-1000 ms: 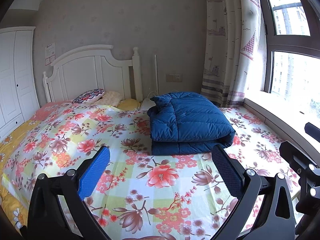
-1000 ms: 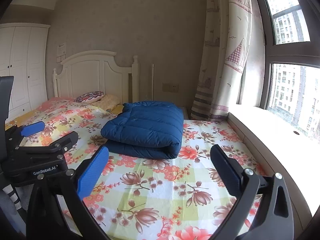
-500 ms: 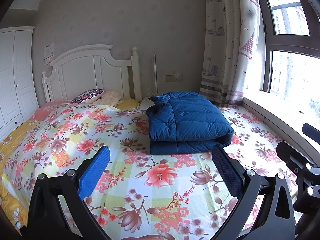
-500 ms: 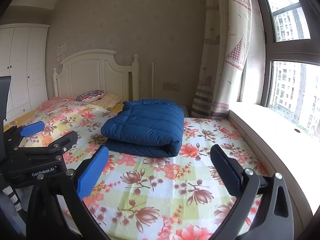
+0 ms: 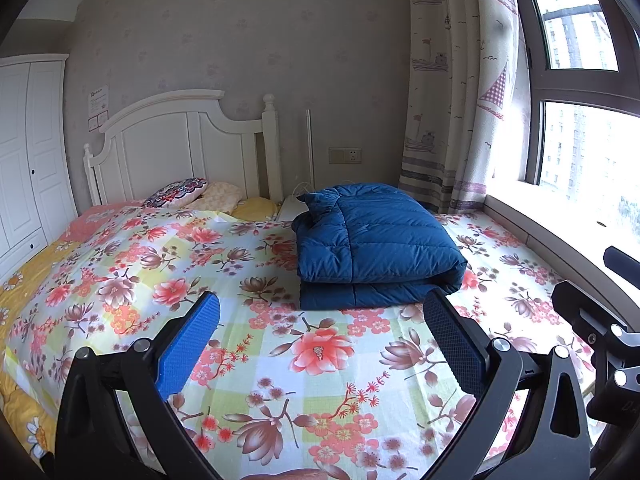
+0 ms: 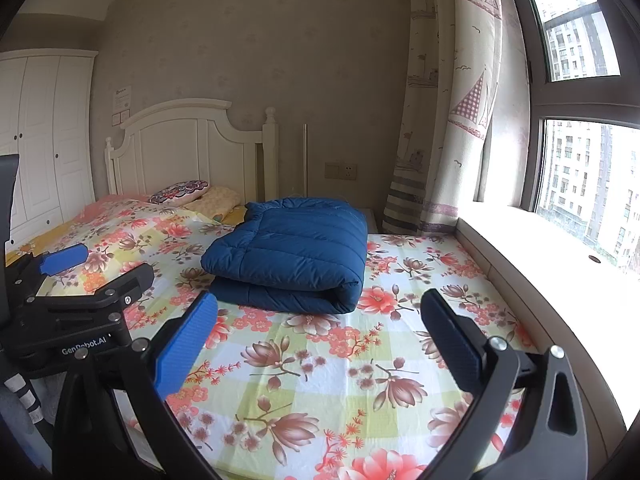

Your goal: Fold large clothes

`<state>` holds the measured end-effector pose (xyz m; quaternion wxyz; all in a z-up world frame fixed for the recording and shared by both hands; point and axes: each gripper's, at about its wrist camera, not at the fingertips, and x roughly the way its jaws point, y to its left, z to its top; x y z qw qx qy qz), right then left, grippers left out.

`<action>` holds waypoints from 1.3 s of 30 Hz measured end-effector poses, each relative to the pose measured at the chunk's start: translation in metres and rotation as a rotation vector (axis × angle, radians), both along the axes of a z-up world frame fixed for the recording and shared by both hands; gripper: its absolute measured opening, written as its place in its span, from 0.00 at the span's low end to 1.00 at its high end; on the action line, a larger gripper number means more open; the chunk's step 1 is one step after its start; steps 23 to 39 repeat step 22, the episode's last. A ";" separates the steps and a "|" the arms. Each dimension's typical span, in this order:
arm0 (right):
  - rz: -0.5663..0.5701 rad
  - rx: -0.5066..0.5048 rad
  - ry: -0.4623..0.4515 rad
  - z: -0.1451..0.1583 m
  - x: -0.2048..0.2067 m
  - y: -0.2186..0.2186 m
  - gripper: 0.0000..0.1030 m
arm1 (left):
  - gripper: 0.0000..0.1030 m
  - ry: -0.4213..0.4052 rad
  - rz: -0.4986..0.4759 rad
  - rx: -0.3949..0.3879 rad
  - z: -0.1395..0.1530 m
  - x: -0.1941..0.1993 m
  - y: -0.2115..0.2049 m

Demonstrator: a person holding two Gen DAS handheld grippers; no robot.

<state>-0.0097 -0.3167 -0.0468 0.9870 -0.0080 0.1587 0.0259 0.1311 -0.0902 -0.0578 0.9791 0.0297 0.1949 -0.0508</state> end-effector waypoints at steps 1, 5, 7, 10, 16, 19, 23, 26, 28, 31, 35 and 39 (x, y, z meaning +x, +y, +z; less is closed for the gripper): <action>0.000 0.000 0.000 0.000 0.000 0.000 0.98 | 0.95 -0.001 -0.001 0.000 0.000 0.000 0.000; 0.000 0.000 -0.001 0.000 0.000 0.000 0.98 | 0.95 -0.011 0.004 0.002 0.002 -0.001 0.000; 0.001 -0.004 -0.001 0.001 0.000 0.001 0.98 | 0.95 -0.015 -0.001 0.006 0.004 -0.001 0.000; -0.001 -0.007 0.002 0.001 0.001 0.000 0.98 | 0.95 -0.014 -0.021 -0.006 0.004 0.002 0.001; 0.006 -0.013 0.028 -0.005 0.016 -0.002 0.98 | 0.95 0.061 -0.081 -0.034 -0.002 0.032 0.007; -0.015 -0.058 0.059 -0.003 0.041 -0.020 0.98 | 0.95 0.210 -0.084 -0.022 -0.012 0.077 0.027; -0.129 -0.094 0.104 0.008 0.069 -0.073 0.98 | 0.95 0.332 -0.019 -0.005 -0.021 0.145 0.081; -0.129 -0.094 0.104 0.008 0.069 -0.073 0.98 | 0.95 0.332 -0.019 -0.005 -0.021 0.145 0.081; -0.129 -0.094 0.104 0.008 0.069 -0.073 0.98 | 0.95 0.332 -0.019 -0.005 -0.021 0.145 0.081; -0.129 -0.094 0.104 0.008 0.069 -0.073 0.98 | 0.95 0.332 -0.019 -0.005 -0.021 0.145 0.081; -0.129 -0.094 0.104 0.008 0.069 -0.073 0.98 | 0.95 0.332 -0.019 -0.005 -0.021 0.145 0.081; -0.129 -0.094 0.104 0.008 0.069 -0.073 0.98 | 0.95 0.332 -0.019 -0.005 -0.021 0.145 0.081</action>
